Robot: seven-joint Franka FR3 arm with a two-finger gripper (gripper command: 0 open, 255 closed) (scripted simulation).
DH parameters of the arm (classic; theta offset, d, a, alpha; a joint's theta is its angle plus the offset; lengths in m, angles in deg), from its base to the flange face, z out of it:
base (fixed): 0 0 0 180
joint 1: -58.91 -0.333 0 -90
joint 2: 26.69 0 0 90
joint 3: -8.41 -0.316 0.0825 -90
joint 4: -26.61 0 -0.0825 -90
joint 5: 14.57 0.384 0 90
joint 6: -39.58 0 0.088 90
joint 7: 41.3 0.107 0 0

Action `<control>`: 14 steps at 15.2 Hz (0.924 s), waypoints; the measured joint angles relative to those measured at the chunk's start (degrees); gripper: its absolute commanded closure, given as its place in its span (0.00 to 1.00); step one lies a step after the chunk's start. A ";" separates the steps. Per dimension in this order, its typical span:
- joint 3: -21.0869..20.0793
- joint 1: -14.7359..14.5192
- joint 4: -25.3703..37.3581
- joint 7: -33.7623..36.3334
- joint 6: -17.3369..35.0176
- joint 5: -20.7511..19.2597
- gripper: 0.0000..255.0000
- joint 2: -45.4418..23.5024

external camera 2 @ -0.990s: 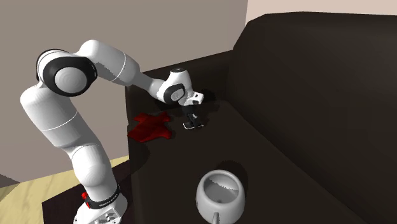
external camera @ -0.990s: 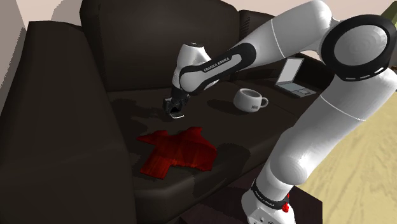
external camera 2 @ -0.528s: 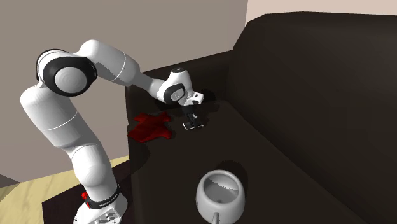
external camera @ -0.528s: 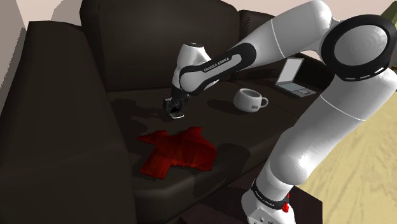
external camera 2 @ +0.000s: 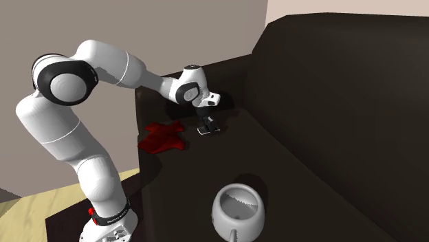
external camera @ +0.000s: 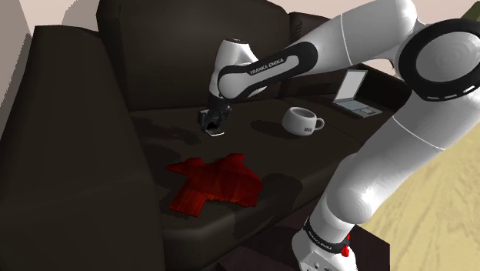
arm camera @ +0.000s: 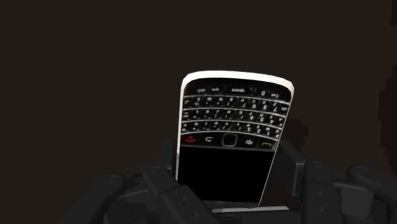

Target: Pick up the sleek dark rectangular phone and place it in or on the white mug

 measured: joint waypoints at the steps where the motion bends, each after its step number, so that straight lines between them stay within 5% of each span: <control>1: 0.08 0.02 0.44 -0.17 -0.77 0.06 1.00 0.33; 14: 0.26 -0.15 7.41 -0.90 -11.19 0.67 1.00 3.80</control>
